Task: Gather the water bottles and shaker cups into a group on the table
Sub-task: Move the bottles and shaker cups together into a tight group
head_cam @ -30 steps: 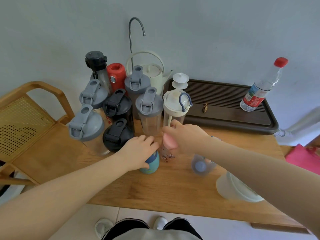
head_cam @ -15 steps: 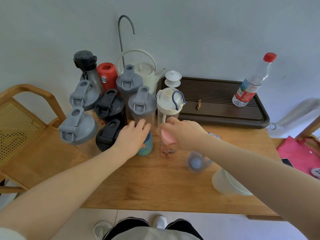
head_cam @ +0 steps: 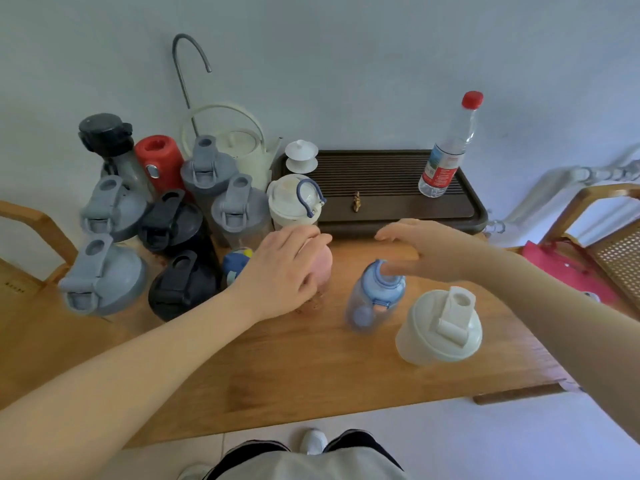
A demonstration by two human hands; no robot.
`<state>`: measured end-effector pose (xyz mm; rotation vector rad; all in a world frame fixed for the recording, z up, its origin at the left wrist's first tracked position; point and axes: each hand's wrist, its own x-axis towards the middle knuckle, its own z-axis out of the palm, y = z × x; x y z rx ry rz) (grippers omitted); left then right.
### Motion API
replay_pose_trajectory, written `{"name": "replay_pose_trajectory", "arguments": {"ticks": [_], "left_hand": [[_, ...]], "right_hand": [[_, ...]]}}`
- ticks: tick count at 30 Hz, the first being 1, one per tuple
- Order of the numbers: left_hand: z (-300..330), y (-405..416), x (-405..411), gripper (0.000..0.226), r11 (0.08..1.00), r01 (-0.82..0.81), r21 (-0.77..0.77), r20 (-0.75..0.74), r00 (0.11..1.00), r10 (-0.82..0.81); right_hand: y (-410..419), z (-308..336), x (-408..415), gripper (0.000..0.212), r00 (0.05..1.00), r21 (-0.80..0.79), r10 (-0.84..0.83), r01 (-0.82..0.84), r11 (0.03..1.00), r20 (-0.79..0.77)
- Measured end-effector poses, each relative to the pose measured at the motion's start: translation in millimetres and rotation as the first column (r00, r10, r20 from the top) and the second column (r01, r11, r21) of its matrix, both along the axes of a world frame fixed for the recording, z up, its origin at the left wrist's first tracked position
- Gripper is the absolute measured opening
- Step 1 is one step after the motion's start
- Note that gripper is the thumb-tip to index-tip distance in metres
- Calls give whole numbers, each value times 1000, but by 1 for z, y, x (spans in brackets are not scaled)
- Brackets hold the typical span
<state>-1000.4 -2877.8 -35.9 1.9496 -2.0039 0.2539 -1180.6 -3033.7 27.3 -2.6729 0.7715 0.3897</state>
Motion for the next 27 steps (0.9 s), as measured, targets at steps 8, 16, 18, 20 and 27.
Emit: {"name": "replay_pose_trajectory", "arguments": {"ticks": [8,16,18,20,27], "left_hand": [[-5,-60,-63,77,899,146,412,33,984,-175],[-6,-62,-56,72,885,93,457,39,991,-124],[-6,-58,-51,70,901,84,426,67,990,-124],[-9,-55,-43,69,906,53,420,87,991,-98],[-16,-46,-26,76,912,87,400,22,994,-105]], "right_hand": [[24,-44,-81,115,964,-92,-93,72,993,-248],[17,-65,-67,84,993,-295,-68,36,955,-96],[6,-64,-54,81,997,-296,-79,67,953,-28],[-6,-64,-35,79,997,-289,-72,76,954,23],[-29,-63,40,75,995,-282,53,-27,959,86]]}}
